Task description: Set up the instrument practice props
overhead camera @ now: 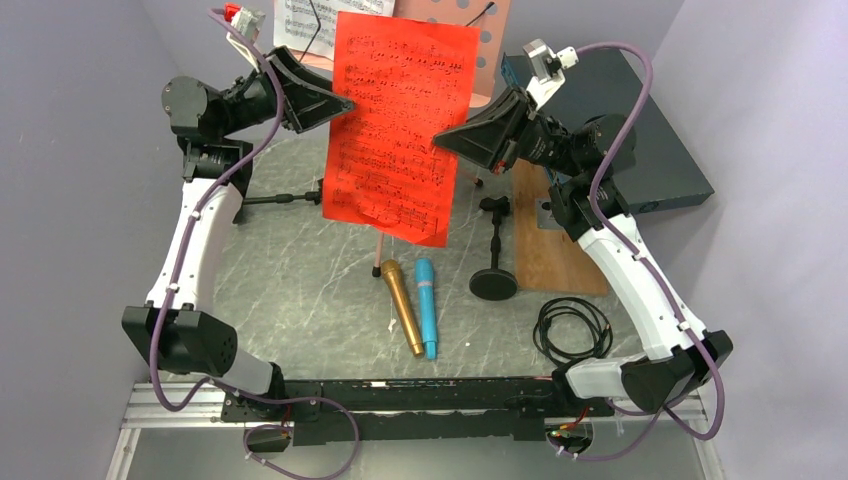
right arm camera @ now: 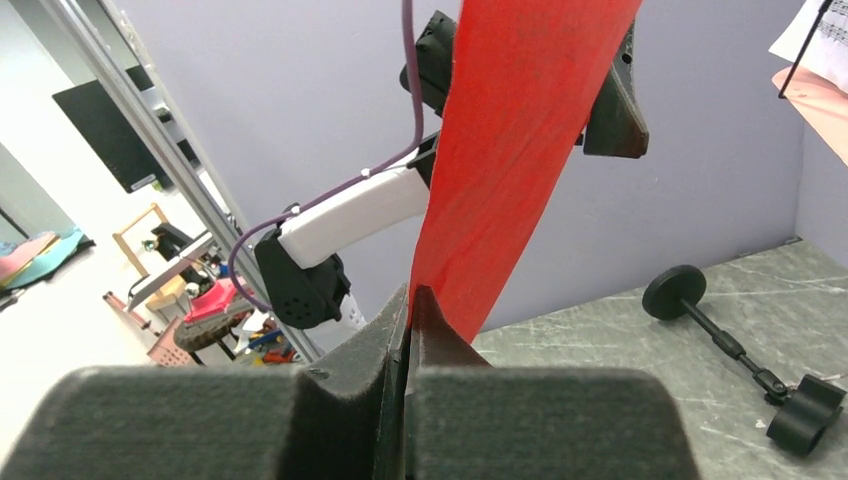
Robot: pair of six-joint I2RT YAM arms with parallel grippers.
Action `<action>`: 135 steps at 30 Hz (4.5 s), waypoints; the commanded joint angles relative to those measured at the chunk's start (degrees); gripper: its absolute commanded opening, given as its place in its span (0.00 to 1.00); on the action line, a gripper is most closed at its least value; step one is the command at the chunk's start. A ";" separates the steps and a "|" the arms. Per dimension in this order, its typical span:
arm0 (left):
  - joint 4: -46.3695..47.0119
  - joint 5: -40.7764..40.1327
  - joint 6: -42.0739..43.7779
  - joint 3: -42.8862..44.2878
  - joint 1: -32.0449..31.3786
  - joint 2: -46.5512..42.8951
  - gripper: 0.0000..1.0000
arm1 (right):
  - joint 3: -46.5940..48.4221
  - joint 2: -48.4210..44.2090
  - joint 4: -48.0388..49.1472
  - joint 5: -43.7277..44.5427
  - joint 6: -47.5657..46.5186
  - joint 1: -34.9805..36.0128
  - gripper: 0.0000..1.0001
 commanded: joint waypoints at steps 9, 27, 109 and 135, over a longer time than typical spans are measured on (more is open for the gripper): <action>-0.46 -7.87 6.86 8.86 -0.01 1.70 0.00 | 7.93 -0.01 -22.88 25.30 -9.06 0.33 0.30; -35.30 -18.05 41.87 36.13 1.22 7.81 0.00 | 19.26 8.03 -27.86 49.27 -6.34 -0.08 0.51; -8.74 -32.28 25.34 39.18 -7.66 21.35 0.00 | 17.62 10.33 -19.84 41.82 -2.97 -0.40 0.00; -9.50 -38.18 29.18 38.10 -10.82 22.34 0.00 | 12.60 9.19 -8.31 25.31 -0.31 -5.88 0.00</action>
